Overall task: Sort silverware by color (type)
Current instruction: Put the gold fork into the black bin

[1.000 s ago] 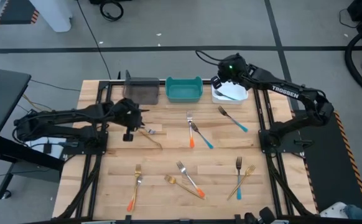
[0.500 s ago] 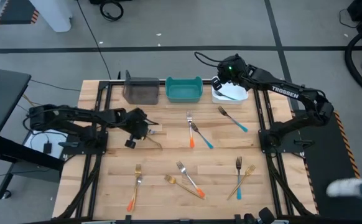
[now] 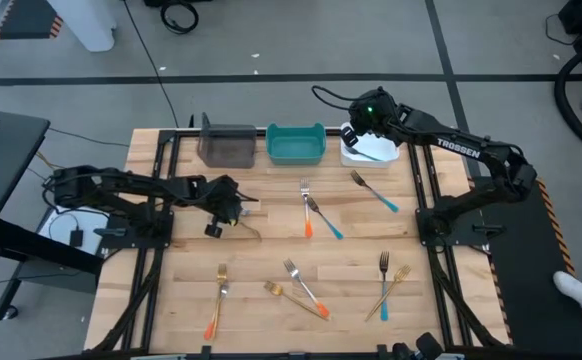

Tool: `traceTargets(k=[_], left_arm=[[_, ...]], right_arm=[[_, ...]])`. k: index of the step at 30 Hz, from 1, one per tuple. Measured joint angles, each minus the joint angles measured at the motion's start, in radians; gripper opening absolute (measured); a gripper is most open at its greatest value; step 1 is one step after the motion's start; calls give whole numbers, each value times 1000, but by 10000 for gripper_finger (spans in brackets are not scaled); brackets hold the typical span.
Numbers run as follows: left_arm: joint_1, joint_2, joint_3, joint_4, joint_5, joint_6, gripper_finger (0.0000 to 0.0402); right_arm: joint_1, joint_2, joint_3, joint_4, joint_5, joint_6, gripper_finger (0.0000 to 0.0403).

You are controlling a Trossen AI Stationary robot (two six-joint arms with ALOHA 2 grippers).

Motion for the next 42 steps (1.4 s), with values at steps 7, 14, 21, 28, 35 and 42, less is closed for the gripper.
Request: traceTargets(k=[7,14,21,28,35,42], left_arm=[[13,-31,-2,-22,-6,32,64],[10,-31,-2,-61,-3,14,64],[-8,-31,-1,-77,-1,46,64],[-36,-1,4,-64,-34,116,64],[-35,5,15,-50,-105,84,64],[-31,5,44,-53,-119,113,64]], right_arm=[[-3,0,0,-16,0,0,91],[-13,0,0,-54,0,0,91],[-15,0,0,-64,0,3,91],[-15,0,0,-63,0,4,91],[-15,0,0,-69,0,4,91],[-15,0,0,-90,0,4,91]])
